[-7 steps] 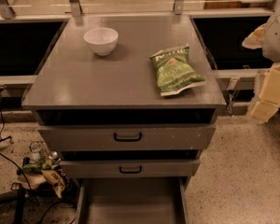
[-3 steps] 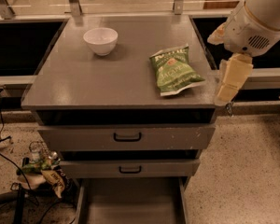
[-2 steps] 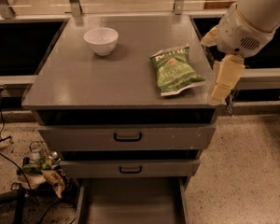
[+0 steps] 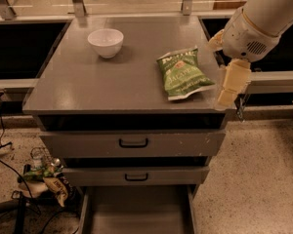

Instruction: Place green jalapeno chip bag into bottom drawer

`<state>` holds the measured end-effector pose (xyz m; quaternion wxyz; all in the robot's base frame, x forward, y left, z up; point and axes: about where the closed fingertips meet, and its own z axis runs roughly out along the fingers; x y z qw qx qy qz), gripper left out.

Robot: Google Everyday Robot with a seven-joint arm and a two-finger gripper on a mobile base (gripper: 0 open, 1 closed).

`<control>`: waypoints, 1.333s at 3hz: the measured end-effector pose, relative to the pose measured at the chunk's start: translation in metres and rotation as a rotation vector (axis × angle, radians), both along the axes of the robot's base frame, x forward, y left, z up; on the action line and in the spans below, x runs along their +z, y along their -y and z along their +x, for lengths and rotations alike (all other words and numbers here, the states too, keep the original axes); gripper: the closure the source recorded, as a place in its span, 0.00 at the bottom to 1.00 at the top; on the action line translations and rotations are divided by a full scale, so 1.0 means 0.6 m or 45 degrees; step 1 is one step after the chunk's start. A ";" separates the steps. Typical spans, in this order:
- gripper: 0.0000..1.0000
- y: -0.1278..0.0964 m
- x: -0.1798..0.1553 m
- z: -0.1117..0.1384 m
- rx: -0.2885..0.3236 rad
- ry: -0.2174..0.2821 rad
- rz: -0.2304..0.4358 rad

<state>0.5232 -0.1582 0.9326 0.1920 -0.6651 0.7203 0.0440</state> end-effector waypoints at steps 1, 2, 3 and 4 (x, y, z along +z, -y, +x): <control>0.00 -0.009 -0.001 0.064 0.062 0.009 0.012; 0.00 -0.004 -0.008 0.077 0.048 0.017 0.012; 0.00 0.009 -0.022 0.114 0.022 0.010 0.007; 0.00 0.021 -0.028 0.171 0.026 0.013 -0.009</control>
Offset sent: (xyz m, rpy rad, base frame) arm 0.0595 0.0080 -0.0007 0.0029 0.0016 0.0767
